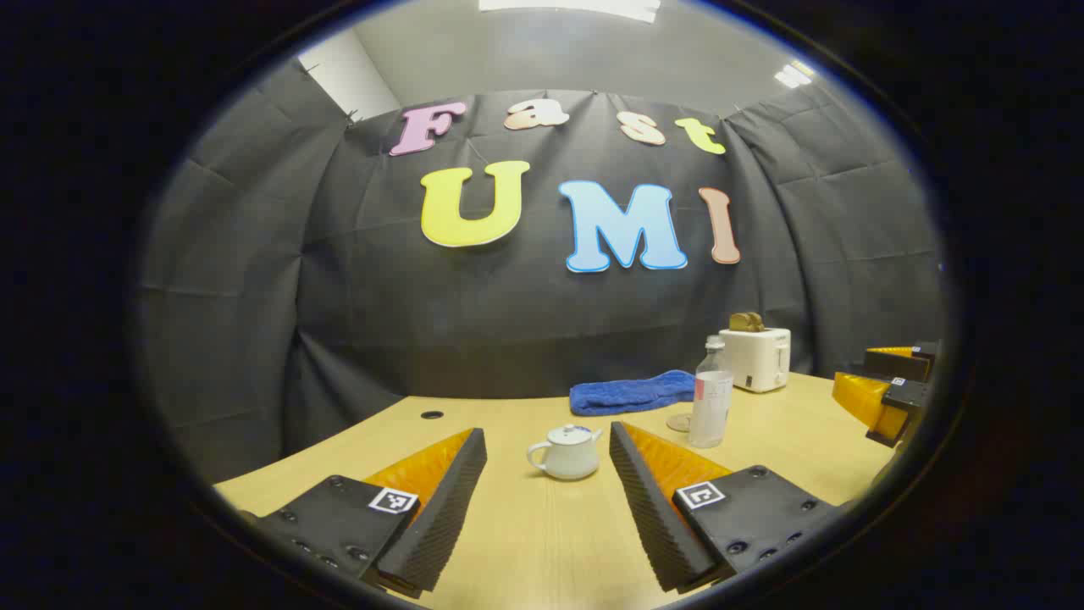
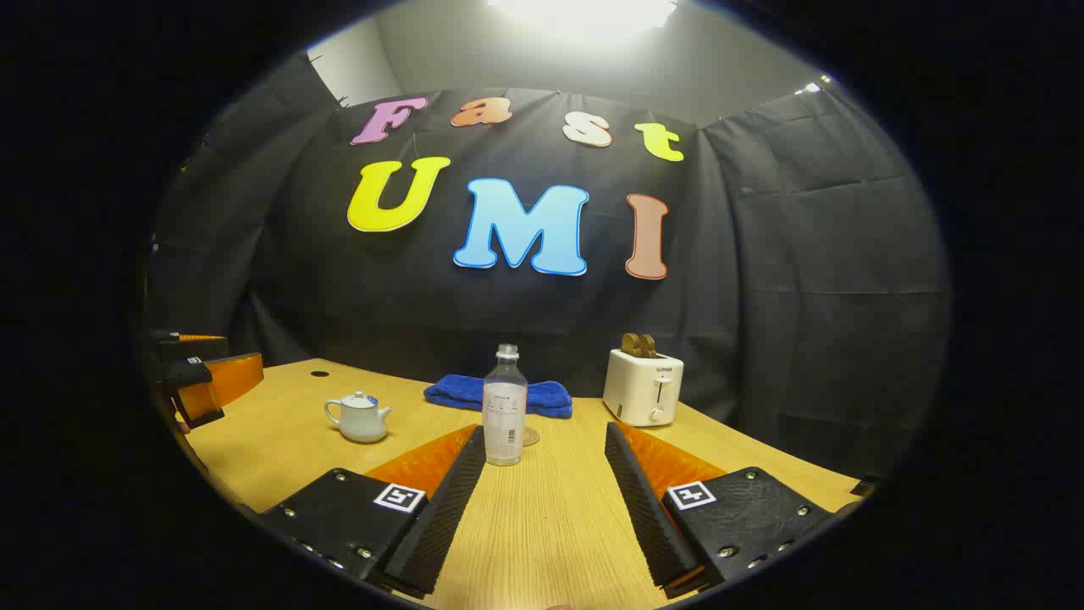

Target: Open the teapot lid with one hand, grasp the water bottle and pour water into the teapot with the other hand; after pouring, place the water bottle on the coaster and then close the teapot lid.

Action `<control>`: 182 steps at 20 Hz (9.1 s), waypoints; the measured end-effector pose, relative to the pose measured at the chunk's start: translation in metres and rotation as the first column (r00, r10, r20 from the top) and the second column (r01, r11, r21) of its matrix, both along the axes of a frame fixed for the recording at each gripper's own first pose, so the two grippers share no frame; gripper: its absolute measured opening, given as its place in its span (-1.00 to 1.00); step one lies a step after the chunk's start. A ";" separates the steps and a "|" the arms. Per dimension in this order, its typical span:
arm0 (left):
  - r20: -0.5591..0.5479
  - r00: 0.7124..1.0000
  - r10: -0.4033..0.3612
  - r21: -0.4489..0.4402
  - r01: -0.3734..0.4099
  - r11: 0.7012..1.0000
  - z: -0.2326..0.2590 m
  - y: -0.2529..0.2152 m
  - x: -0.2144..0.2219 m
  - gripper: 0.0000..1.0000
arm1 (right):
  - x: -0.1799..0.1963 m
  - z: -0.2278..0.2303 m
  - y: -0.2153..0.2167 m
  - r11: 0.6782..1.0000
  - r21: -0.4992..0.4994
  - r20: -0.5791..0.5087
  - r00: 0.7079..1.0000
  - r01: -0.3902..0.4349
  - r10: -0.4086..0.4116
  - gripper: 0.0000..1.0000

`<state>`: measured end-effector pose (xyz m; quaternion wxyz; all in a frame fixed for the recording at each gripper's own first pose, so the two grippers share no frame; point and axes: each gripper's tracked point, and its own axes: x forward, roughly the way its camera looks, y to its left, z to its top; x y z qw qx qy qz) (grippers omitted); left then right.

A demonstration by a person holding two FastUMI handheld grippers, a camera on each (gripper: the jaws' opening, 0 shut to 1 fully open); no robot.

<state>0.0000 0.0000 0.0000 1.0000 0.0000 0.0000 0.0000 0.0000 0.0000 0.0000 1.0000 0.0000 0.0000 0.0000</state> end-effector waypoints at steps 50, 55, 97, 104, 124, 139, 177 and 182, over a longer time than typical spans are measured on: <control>-0.095 0.959 -0.266 -0.070 0.260 0.963 -0.041 -0.045 0.226 0.97 | 0.204 -0.024 0.046 0.992 0.110 -0.238 0.968 -0.059 0.084 0.77; -0.173 0.951 -0.256 -0.068 0.248 0.966 -0.077 -0.042 0.239 0.97 | 0.218 -0.046 0.048 0.993 0.095 -0.264 0.960 -0.066 0.089 0.77; -0.026 0.981 -0.194 -0.170 0.187 0.967 -0.041 -0.002 0.223 -0.81 | 0.222 -0.084 0.055 0.996 0.033 -0.278 0.957 -0.078 0.084 0.48; -0.052 0.990 -0.134 -0.148 0.125 0.981 -0.050 0.063 0.212 -0.74 | 0.209 -0.064 0.061 0.964 -0.258 -0.234 0.972 -0.069 0.007 0.48; -0.075 0.984 -0.164 -0.362 0.126 0.924 -0.077 0.100 0.218 -0.75 | 0.224 -0.053 0.130 0.332 -0.928 -0.203 0.977 -0.170 -0.069 0.48; -0.081 0.987 -0.137 -0.392 0.095 0.915 -0.080 0.116 0.219 -0.75 | 0.238 -0.026 0.139 -0.159 -0.984 -0.082 0.996 -0.085 -0.021 0.47; -0.075 0.993 -0.091 -0.488 0.043 0.872 -0.080 0.142 0.220 -0.75 | 0.232 0.046 0.196 -0.586 -0.754 0.195 0.953 0.296 0.232 0.46; -0.075 0.994 -0.080 -0.482 0.034 0.875 -0.081 0.146 0.221 -0.75 | 0.243 0.027 0.177 -0.482 -0.858 0.110 0.980 0.178 0.166 0.47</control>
